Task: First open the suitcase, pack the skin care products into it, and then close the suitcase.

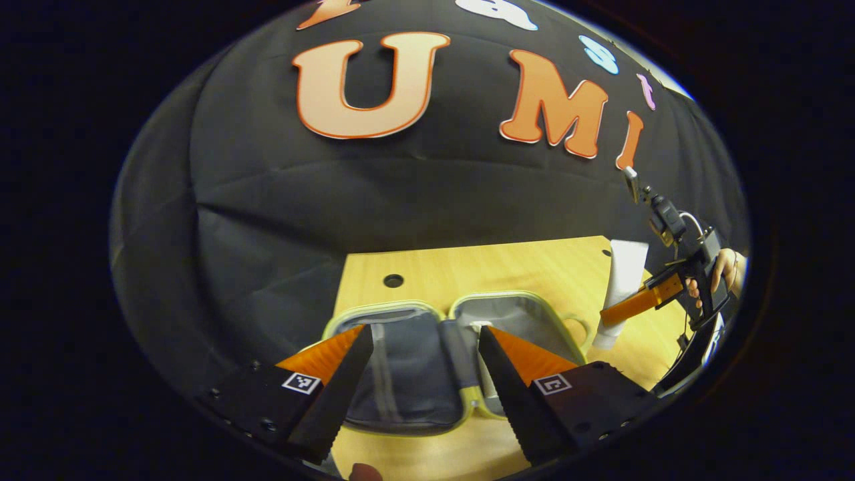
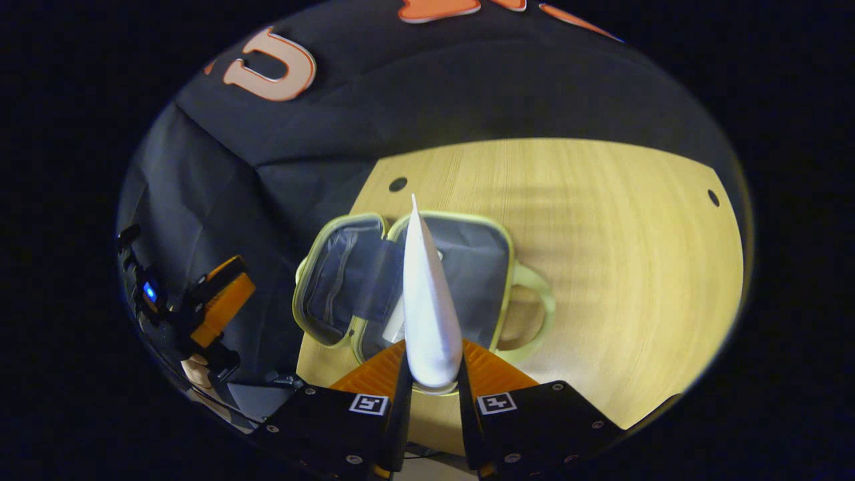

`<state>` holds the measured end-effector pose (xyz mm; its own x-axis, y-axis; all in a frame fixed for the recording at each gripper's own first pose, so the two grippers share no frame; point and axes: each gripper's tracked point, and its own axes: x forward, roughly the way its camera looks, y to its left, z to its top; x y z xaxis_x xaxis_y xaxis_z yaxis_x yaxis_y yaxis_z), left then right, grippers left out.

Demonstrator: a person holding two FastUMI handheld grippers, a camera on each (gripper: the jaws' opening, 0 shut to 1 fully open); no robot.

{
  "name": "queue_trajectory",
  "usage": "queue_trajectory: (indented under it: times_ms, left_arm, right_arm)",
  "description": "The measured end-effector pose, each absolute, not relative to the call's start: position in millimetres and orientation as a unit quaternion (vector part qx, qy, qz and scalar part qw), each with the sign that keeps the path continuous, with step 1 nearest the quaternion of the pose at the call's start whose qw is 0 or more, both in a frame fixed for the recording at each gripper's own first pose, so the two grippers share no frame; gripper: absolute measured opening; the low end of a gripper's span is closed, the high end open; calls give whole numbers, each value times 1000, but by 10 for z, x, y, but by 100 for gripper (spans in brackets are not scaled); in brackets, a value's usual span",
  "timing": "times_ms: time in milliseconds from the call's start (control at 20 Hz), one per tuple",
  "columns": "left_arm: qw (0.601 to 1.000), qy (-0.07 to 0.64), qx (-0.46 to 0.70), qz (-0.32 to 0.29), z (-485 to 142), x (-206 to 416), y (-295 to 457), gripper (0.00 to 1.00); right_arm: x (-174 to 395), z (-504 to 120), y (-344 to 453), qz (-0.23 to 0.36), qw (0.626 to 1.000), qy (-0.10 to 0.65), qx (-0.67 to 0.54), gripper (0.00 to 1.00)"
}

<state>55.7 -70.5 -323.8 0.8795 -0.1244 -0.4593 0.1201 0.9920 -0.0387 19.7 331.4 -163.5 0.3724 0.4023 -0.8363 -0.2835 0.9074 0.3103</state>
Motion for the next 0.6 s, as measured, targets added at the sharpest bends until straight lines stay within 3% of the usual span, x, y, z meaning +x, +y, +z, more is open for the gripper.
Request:
queue_trajectory:
  times_ms: [300,350,400,500,550,600]
  left_arm:
    - [970,242,6,-18,-3297,228,-210,100]
    - [969,248,1,-12,-3328,183,-173,100]
    - [967,255,-6,-7,-3385,144,-136,100]
    - [964,266,-11,8,-3475,57,-47,100]
    - [963,270,-14,11,-3497,26,-20,100]
    - [962,273,-17,12,-3513,-27,-19,100]
  right_arm:
    - [291,-2335,3663,179,774,604,60,34]
    - [319,-2437,3673,171,770,611,59,29]
    - [366,-2544,3669,164,765,620,57,34]
    - [433,-2714,3630,148,760,631,52,34]
    - [466,-2784,3590,139,759,634,46,41]
    - [489,-2841,3562,132,759,637,42,34]
